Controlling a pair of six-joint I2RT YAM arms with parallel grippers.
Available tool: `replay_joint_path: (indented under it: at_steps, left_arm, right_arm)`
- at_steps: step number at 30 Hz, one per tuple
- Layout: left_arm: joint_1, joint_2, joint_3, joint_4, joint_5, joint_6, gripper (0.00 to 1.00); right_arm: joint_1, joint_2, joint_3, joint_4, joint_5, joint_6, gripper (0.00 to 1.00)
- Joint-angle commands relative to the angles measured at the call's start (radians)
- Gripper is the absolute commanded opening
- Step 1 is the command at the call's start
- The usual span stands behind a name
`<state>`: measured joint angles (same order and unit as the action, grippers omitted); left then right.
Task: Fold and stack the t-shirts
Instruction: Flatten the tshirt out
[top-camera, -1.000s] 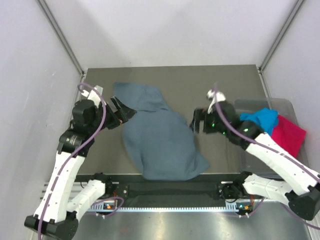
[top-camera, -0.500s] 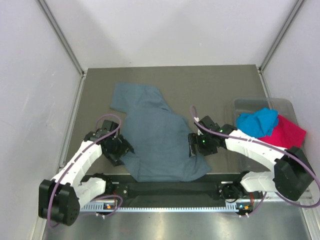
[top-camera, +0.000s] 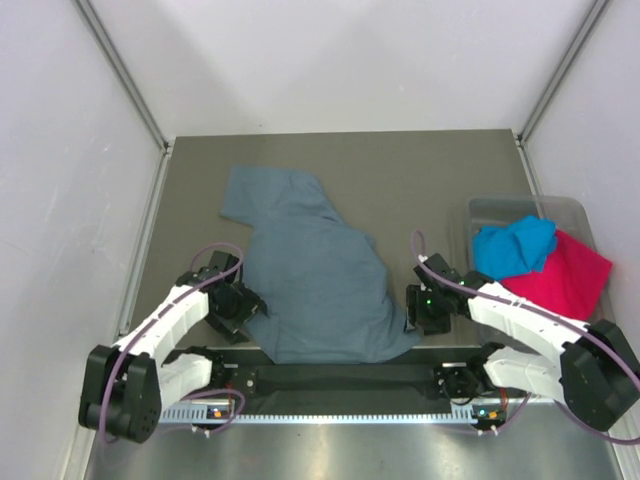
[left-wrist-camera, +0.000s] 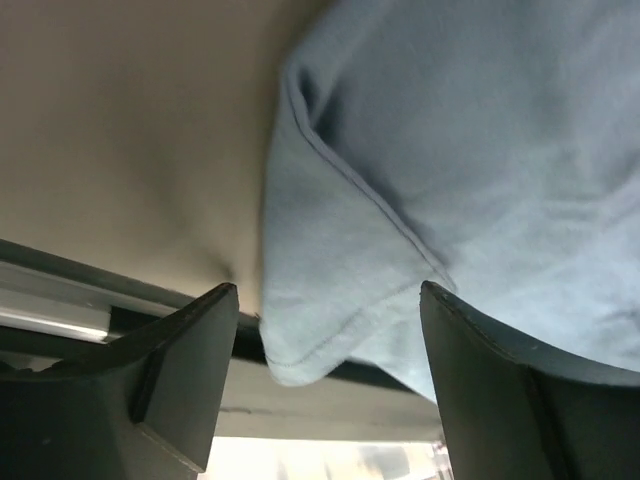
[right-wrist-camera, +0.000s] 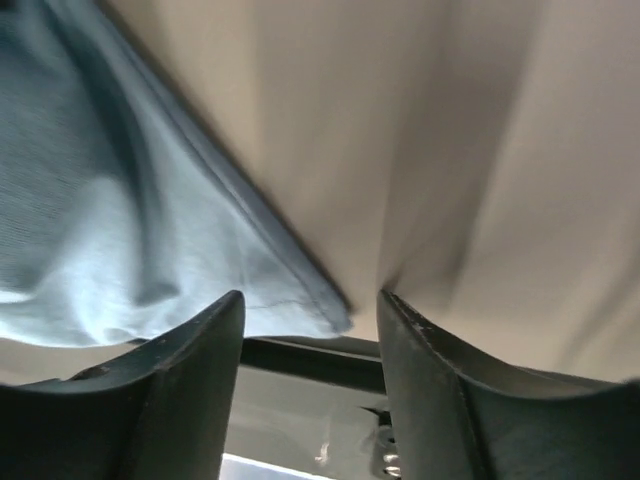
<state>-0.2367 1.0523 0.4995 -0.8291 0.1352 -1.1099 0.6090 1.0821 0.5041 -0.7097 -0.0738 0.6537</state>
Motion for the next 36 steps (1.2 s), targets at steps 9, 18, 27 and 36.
replay_joint_path:
  at_steps: [9,18,27,36]
  left_arm:
    - [-0.001,0.110,0.024,0.151,0.000,0.044,0.37]
    - [0.011,0.065,0.438,0.079,-0.033,0.263,0.00]
    - [0.017,0.161,1.425,0.097,-0.376,0.789,0.00]
    - [0.017,0.040,1.538,0.484,-0.326,0.932,0.00]
  right_arm:
    - [-0.006,0.078,-0.041,0.130,-0.075,0.006,0.29]
    - [-0.020,0.183,0.384,0.127,0.069,-0.023,0.00]
    - [-0.106,0.720,1.596,0.441,-0.134,0.075,0.00]
    - [-0.135,0.788,1.736,0.793,-0.159,0.345,0.00]
